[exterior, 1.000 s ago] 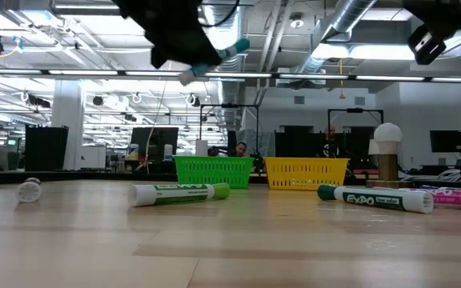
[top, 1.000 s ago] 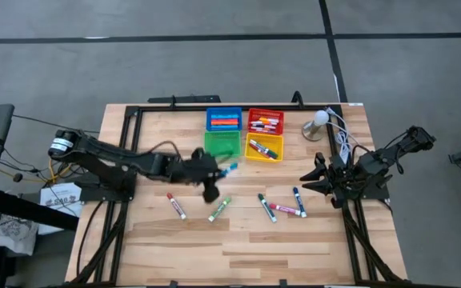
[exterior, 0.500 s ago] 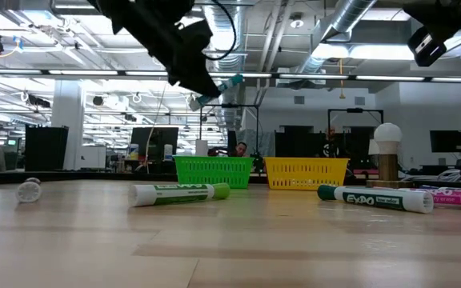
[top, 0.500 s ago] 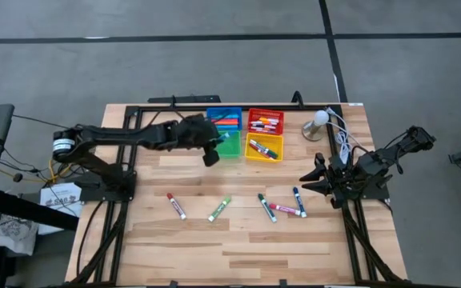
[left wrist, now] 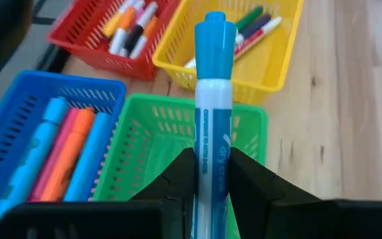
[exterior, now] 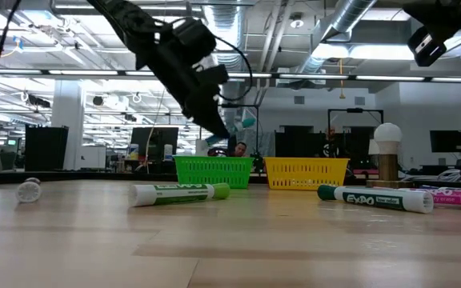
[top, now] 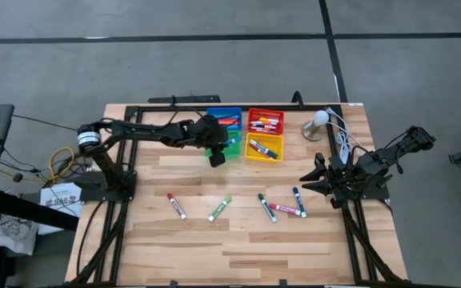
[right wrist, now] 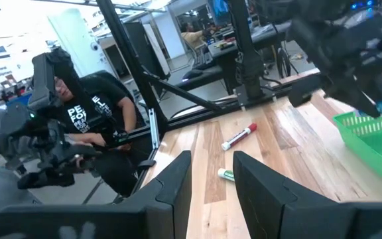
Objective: Pick & Place Markers
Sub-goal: Put the light blue marker into the green bin
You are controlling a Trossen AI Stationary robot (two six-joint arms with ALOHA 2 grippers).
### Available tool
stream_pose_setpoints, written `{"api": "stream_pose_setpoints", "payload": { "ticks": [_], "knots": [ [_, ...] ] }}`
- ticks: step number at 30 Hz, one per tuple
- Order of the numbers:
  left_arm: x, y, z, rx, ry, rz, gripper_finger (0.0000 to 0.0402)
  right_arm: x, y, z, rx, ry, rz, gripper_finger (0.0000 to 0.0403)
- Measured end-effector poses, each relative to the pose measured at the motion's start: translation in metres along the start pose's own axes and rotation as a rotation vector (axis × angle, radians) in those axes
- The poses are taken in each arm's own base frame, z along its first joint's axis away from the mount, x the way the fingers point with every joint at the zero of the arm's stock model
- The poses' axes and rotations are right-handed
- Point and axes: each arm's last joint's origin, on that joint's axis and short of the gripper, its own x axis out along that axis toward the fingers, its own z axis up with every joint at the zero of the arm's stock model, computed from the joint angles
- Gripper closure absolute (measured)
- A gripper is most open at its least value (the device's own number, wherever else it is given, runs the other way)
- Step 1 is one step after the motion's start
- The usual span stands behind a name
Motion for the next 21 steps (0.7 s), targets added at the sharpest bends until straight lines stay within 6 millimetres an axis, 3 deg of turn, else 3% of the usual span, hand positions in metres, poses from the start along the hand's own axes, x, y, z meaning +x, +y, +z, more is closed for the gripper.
{"api": "stream_pose_setpoints", "payload": {
  "ticks": [5, 21],
  "knots": [
    [0.013, 0.007, -0.007, -0.014, 0.043, 0.003, 0.0331, 0.000, 0.000, 0.000, 0.000, 0.000, 0.000, 0.0301],
    [0.012, 0.007, -0.015, 0.023, 0.109, -0.040, 0.0331, 0.000, 0.000, 0.000, 0.000, 0.000, 0.000, 0.0301]
  ]
}}
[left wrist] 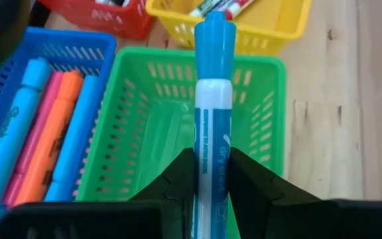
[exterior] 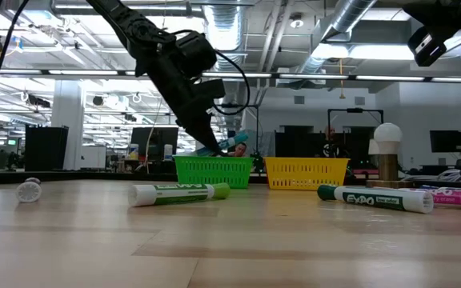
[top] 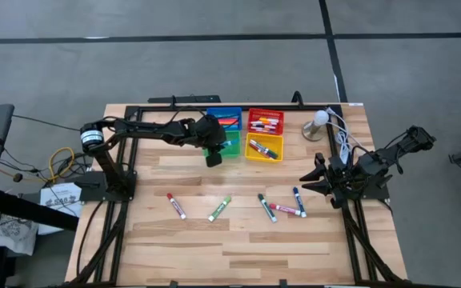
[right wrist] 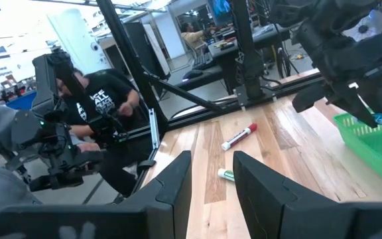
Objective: Pick & Place Markers
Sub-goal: Put the light blue marker into the green bin, then put the red marker into the green bin
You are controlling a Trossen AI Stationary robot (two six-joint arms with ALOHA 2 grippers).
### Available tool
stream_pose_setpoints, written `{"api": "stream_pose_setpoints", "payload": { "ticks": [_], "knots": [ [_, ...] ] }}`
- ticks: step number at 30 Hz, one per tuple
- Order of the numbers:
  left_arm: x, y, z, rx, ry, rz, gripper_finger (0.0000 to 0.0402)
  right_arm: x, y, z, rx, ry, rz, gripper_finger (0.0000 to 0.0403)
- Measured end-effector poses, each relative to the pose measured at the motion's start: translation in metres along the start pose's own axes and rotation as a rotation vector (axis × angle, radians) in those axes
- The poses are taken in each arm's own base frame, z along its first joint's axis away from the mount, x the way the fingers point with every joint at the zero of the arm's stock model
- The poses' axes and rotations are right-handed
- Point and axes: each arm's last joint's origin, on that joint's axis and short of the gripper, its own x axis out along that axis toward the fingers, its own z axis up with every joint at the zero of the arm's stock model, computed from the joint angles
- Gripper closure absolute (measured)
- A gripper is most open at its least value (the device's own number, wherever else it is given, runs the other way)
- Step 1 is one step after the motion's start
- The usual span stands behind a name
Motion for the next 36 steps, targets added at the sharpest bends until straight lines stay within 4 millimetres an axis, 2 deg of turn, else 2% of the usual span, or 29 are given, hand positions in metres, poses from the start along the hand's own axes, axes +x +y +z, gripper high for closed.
{"api": "stream_pose_setpoints", "payload": {
  "ticks": [7, 26, 31, 36],
  "knots": [
    [0.000, -0.001, -0.002, 0.001, 0.019, -0.005, 0.0329, 0.000, 0.000, 0.000, 0.000, 0.000, 0.000, 0.0301],
    [-0.003, 0.000, -0.001, 0.003, 0.019, 0.032, 0.0278, 0.000, 0.000, 0.000, 0.000, 0.000, 0.000, 0.0301],
    [-0.033, -0.006, 0.014, -0.091, -0.071, 0.054, 0.0263, 0.000, 0.000, 0.000, 0.000, 0.000, 0.000, 0.0301],
    [-0.074, -0.033, 0.025, -0.266, -0.137, -0.017, 0.0261, 0.000, 0.000, 0.000, 0.000, 0.000, 0.000, 0.0301]
  ]
}}
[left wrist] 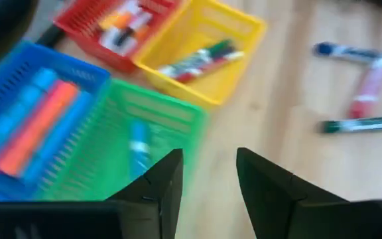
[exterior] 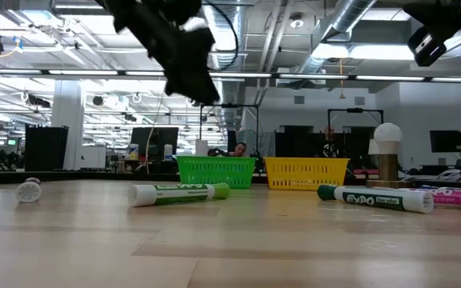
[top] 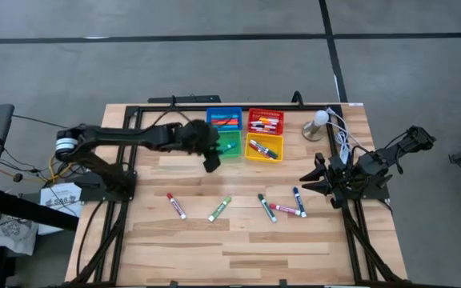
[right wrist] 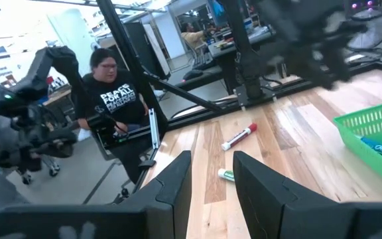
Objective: Pick & Place Markers
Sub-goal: Put the red marker into the green bin
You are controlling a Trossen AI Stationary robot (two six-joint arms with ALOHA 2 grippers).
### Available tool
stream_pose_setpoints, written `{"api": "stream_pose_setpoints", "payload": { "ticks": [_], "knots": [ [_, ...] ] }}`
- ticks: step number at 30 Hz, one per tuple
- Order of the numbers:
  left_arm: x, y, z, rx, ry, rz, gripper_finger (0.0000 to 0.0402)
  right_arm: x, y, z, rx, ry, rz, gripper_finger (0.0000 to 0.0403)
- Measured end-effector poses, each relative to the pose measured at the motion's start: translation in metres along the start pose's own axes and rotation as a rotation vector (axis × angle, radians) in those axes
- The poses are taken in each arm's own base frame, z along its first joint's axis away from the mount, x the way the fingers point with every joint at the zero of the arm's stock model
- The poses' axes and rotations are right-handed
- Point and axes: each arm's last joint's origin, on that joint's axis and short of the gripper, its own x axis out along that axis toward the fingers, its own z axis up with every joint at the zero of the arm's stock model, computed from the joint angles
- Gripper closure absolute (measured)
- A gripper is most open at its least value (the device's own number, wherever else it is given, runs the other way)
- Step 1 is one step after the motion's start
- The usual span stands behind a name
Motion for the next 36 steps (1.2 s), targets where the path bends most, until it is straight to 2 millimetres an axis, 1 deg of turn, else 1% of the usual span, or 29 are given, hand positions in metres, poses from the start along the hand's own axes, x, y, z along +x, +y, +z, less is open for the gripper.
{"api": "stream_pose_setpoints", "payload": {
  "ticks": [3, 5, 9, 13, 17, 20, 23, 25, 30, 32, 36],
  "knots": [
    [-0.018, -0.025, -0.005, -0.117, 0.037, -0.057, 0.0261, 0.000, 0.000, 0.000, 0.000, 0.000, 0.000, 0.0301],
    [-0.025, -0.042, -0.011, -0.200, 0.074, -0.069, 0.0259, 0.000, 0.000, 0.000, 0.000, 0.000, 0.000, 0.0301],
    [-0.035, -0.075, -0.027, -0.316, 0.123, -0.011, 0.0244, 0.000, 0.000, 0.000, 0.000, 0.000, 0.000, 0.0301],
    [-0.045, -0.096, -0.044, -0.431, 0.170, 0.069, 0.0212, 0.000, 0.000, 0.000, 0.000, 0.000, 0.000, 0.0301],
    [-0.053, -0.112, -0.056, -0.638, 0.204, 0.081, 0.0171, 0.000, 0.000, 0.000, 0.000, 0.000, 0.000, 0.0301],
    [-0.058, -0.121, -0.064, -0.766, 0.235, 0.102, 0.0147, 0.000, 0.000, 0.000, 0.000, 0.000, 0.000, 0.0301],
    [-0.064, -0.125, -0.075, -0.884, 0.280, 0.166, 0.0134, 0.000, 0.000, 0.000, 0.000, 0.000, 0.000, 0.0301],
    [-0.065, -0.127, -0.087, -0.966, 0.318, 0.212, 0.0132, 0.000, 0.000, 0.000, 0.000, 0.000, 0.000, 0.0301],
    [-0.064, -0.131, -0.130, -1.180, 0.493, 0.319, 0.0137, 0.000, 0.000, 0.000, 0.000, 0.001, 0.001, 0.0301],
    [-0.065, -0.131, -0.147, -1.234, 0.516, 0.384, 0.0140, 0.000, 0.000, 0.000, 0.000, 0.000, 0.001, 0.0301],
    [-0.065, -0.130, -0.164, -1.303, 0.513, 0.444, 0.0145, 0.000, 0.000, 0.000, 0.000, 0.001, 0.001, 0.0301]
  ]
}}
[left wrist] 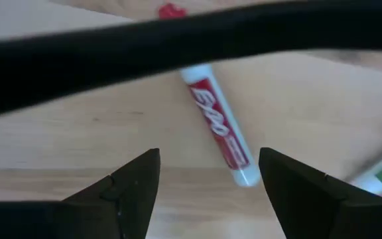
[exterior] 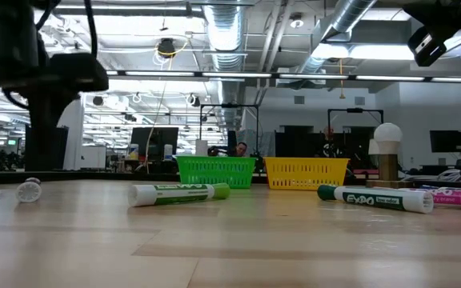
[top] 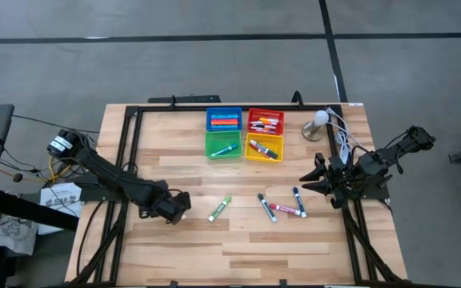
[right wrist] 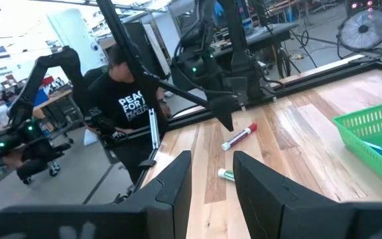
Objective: Pick & Place Markers
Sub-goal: Put the red marker into the green bin
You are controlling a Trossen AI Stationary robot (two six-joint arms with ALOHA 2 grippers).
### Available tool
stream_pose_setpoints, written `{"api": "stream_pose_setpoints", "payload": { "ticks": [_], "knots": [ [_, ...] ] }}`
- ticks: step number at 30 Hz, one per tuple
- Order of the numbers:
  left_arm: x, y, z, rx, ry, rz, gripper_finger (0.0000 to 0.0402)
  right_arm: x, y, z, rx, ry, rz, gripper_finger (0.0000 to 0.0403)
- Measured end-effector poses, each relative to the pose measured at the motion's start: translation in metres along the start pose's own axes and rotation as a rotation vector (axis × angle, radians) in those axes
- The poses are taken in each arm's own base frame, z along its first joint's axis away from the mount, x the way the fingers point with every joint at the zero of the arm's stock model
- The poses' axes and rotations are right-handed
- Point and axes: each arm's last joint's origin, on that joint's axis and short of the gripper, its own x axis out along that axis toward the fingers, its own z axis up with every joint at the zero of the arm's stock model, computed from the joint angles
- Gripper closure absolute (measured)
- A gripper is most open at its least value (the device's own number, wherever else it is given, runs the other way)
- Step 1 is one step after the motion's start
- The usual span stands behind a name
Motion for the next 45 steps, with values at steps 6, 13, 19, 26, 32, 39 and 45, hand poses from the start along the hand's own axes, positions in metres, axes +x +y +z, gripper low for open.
{"api": "stream_pose_setpoints", "payload": {
  "ticks": [6, 13, 19, 26, 32, 39, 45],
  "knots": [
    [0.012, 0.003, 0.009, -0.075, -0.015, -0.003, 0.0155, 0.000, 0.000, 0.000, 0.000, 0.000, 0.000, 0.0301],
    [0.025, 0.003, 0.023, -0.136, -0.021, -0.011, 0.0160, 0.000, 0.000, 0.000, 0.000, 0.000, 0.000, 0.0301],
    [0.033, 0.007, 0.023, -0.143, 0.041, -0.011, 0.0160, 0.000, 0.000, 0.000, -0.007, 0.001, -0.001, 0.0301],
    [0.046, 0.008, 0.023, -0.152, 0.063, -0.013, 0.0161, 0.000, 0.000, 0.000, -0.011, 0.001, -0.001, 0.0301],
    [0.053, 0.008, 0.022, -0.146, 0.053, 0.032, 0.0191, 0.000, -0.001, -0.002, -0.016, 0.015, -0.006, 0.0301],
    [0.053, 0.011, 0.023, -0.117, 0.040, 0.059, 0.0277, 0.000, -0.001, -0.002, -0.017, 0.022, -0.008, 0.0301],
    [0.053, 0.011, 0.023, -0.073, 0.027, 0.053, 0.0336, 0.000, -0.001, -0.002, -0.017, 0.022, -0.008, 0.0301]
  ]
}}
